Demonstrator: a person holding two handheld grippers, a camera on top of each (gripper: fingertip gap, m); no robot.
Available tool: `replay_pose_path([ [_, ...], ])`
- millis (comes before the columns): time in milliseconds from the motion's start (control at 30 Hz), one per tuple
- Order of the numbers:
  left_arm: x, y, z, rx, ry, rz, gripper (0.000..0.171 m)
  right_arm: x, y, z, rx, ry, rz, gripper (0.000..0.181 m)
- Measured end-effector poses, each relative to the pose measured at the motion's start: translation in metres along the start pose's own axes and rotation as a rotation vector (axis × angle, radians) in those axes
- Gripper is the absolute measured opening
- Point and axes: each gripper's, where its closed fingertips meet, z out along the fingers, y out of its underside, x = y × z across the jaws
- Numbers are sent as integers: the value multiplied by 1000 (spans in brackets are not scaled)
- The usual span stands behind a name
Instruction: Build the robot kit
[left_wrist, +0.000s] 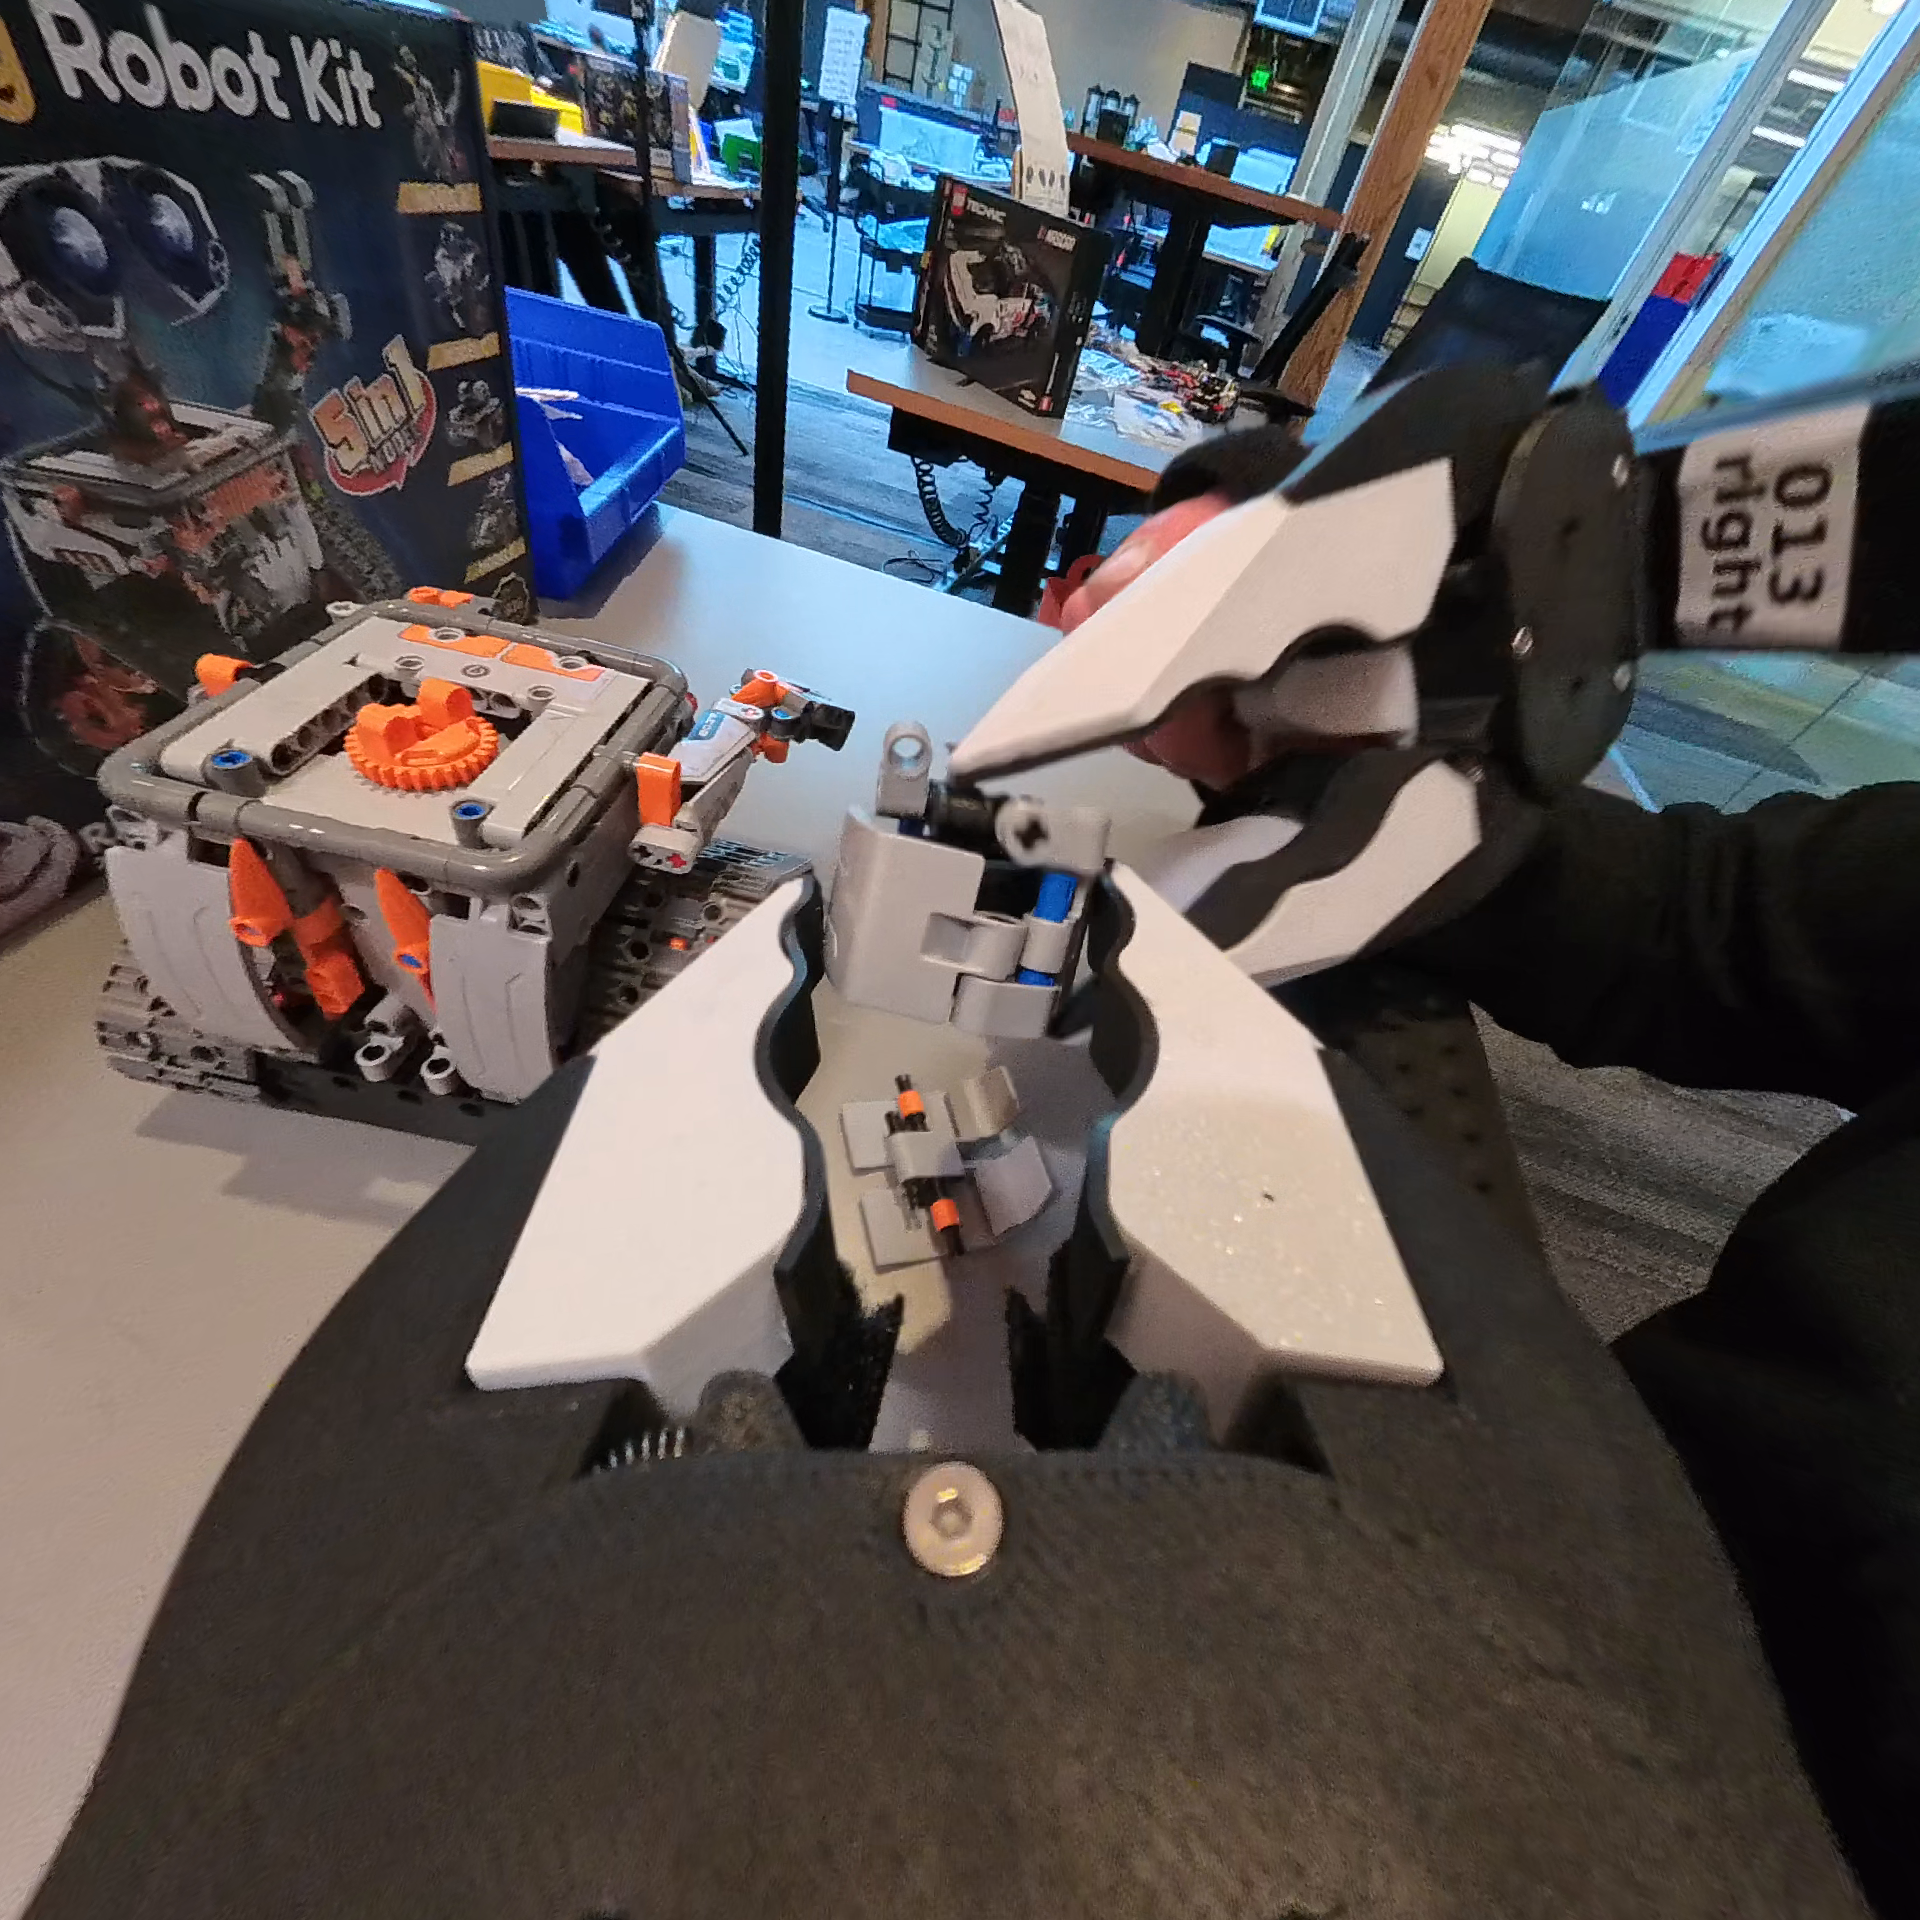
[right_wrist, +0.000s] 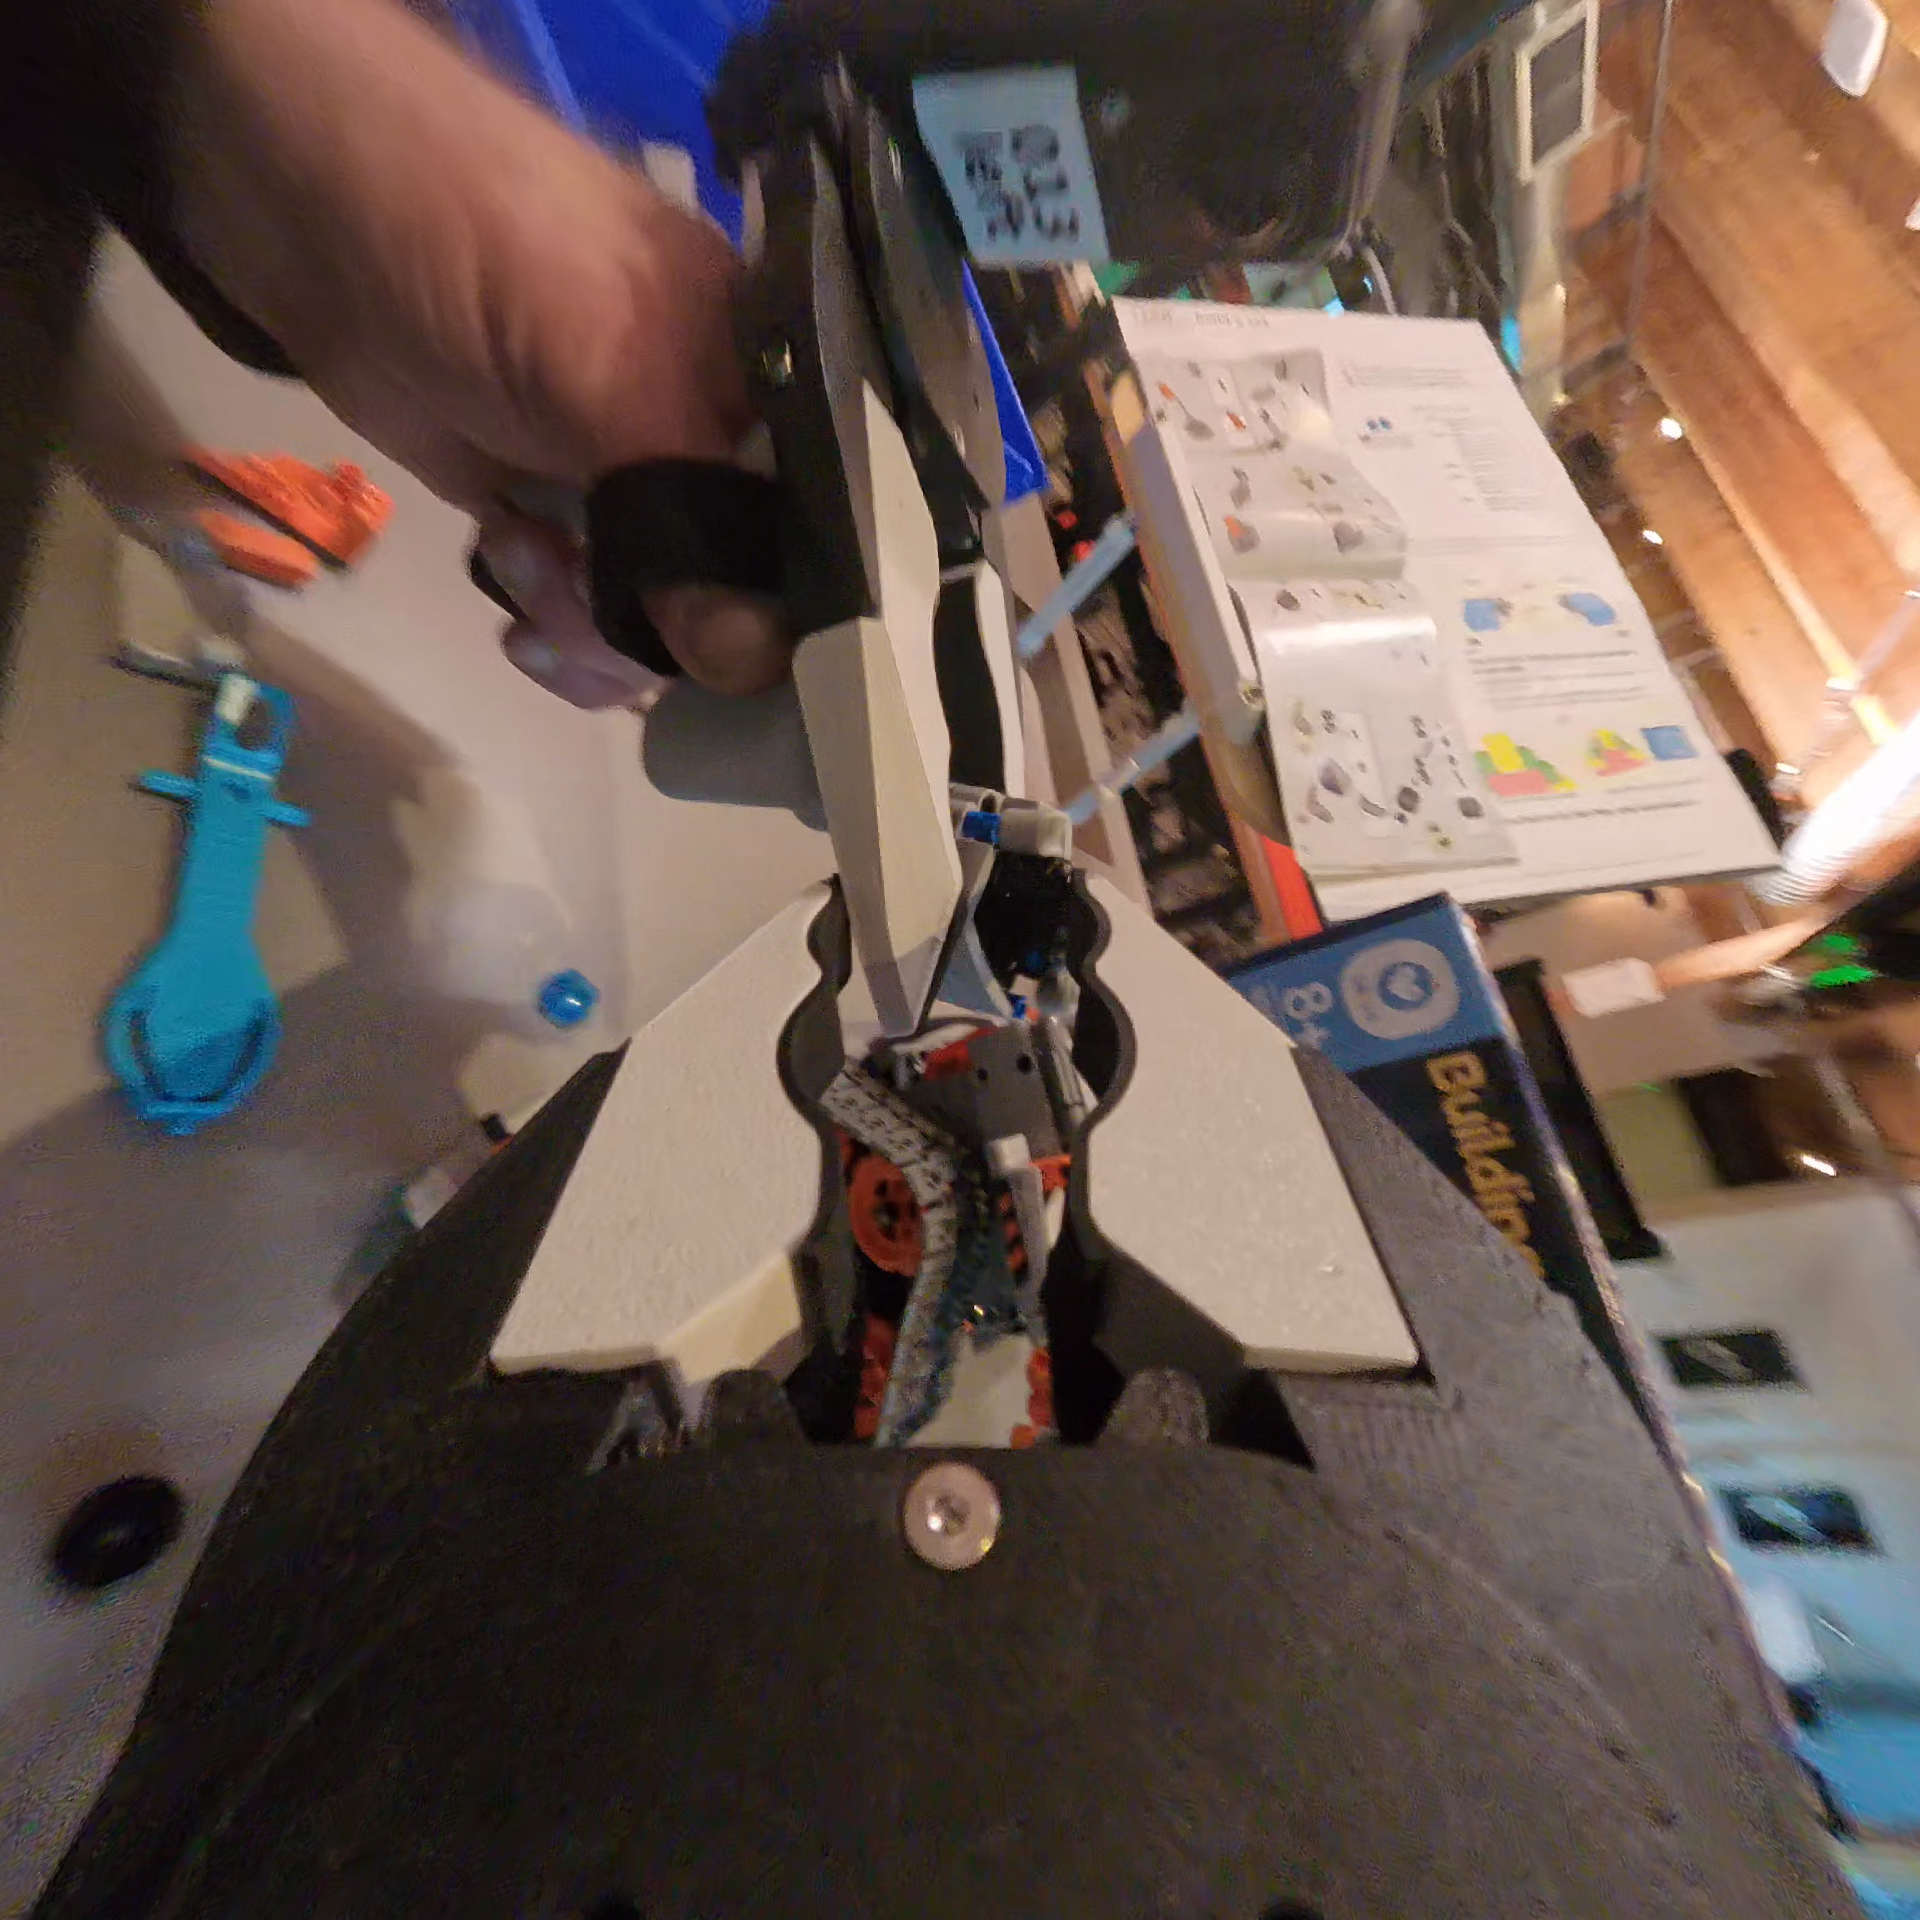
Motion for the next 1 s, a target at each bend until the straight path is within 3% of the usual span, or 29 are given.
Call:
replay_pose_path([
  [200, 1, -1, 2, 34, 37, -105, 50, 1, 2, 2, -37, 66, -101, 34],
  [467, 13, -15, -4, 86, 90, -85, 54, 9, -6, -6, 78, 27, 82, 34],
  [633, 27, -28, -18, 118, 133, 65, 62, 16, -14, -17, 221, -67, 281, 34],
  [733, 35, -30, -29, 108, 135, 240, 60, 12, -19, -26, 319, -182, 378, 34],
  [867, 40, -30, -35, 52, 99, 463, 47, 3, -25, -34, 394, -315, 435, 34],
  [967, 45, -19, -33, -10, 109, 543, 25, -2, -36, -43, 468, -392, 463, 34],
  [1000, 49, -20, -33, 12, 120, 547, 25, -2, -38, -45, 485, -411, 478, 34],
])
